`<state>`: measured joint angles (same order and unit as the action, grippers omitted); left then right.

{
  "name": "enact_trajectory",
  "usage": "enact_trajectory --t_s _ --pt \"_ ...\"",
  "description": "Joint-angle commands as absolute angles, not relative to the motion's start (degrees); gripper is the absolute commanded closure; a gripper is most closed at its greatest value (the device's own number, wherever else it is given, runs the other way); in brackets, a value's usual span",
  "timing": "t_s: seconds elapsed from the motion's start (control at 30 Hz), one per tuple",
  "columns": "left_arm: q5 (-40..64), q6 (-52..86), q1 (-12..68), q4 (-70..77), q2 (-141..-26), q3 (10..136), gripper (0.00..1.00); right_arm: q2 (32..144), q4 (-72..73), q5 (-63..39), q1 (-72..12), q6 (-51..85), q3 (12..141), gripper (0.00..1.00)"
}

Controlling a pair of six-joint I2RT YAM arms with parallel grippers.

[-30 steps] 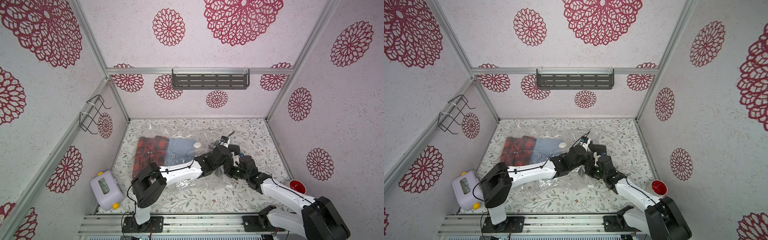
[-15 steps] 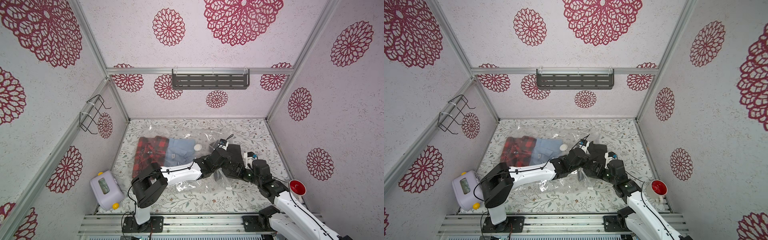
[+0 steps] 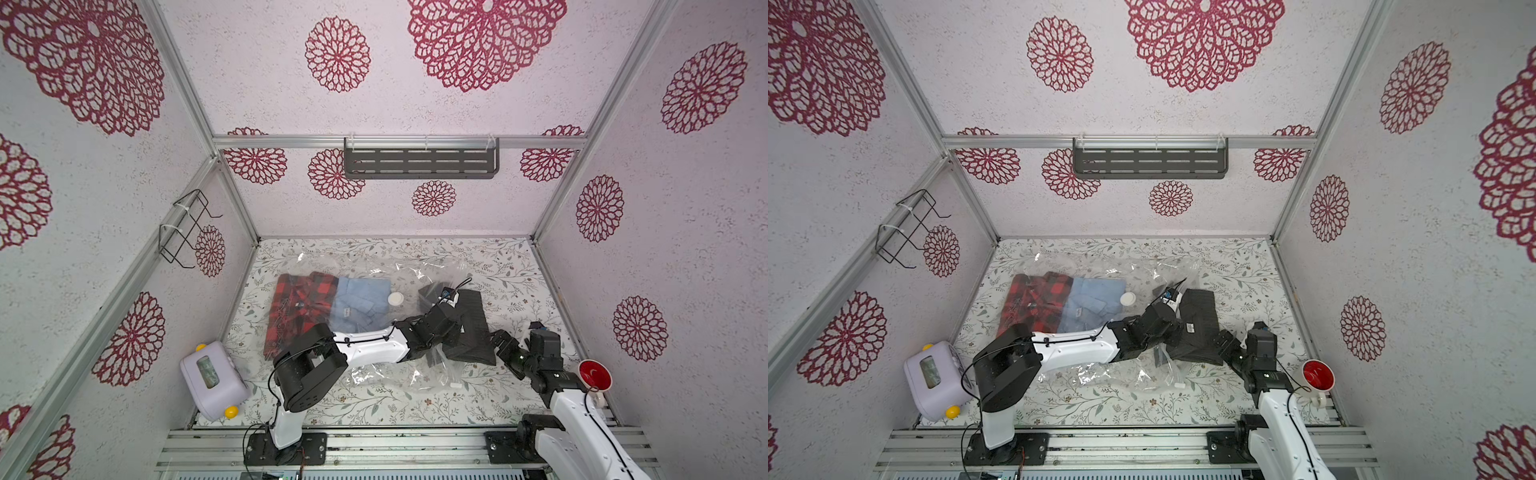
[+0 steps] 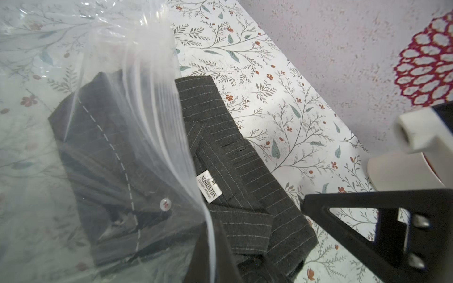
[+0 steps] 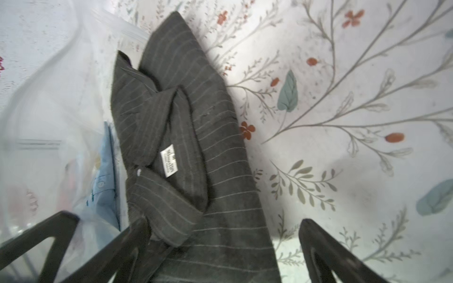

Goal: Place the folded shirt into the vacuum bag
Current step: Place the shirt in the vacuum bag.

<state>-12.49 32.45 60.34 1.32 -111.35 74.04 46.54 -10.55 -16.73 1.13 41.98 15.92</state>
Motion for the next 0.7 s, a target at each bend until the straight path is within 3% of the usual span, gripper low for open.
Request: enact_trajectory --t_s 0.0,0.17,0.2,0.37,0.53,0.67 --pt "-9.9 32.8 61.3 0.9 -114.1 75.9 1.0 49.3 -3.0 -22.3 1.6 40.6 14.3 0.01" --pt "-6.3 34.0 61.5 1.6 -113.7 76.2 1.0 53.9 3.4 -26.6 1.5 41.3 12.2 0.01" --pt "-5.2 34.3 61.5 1.7 -113.6 76.4 1.0 55.1 4.9 -28.0 1.5 41.5 11.8 0.06" --pt "-2.3 35.7 61.6 2.0 -113.1 76.8 1.0 57.8 9.6 -31.3 0.8 42.3 12.1 0.36" --pt "-2.8 35.9 61.6 2.2 -113.4 77.1 1.0 57.5 10.9 -33.1 -1.7 43.9 14.8 0.79" --pt "-3.4 35.4 61.7 1.8 -113.1 77.5 1.0 57.8 13.2 -33.6 -5.8 46.8 16.3 1.0"
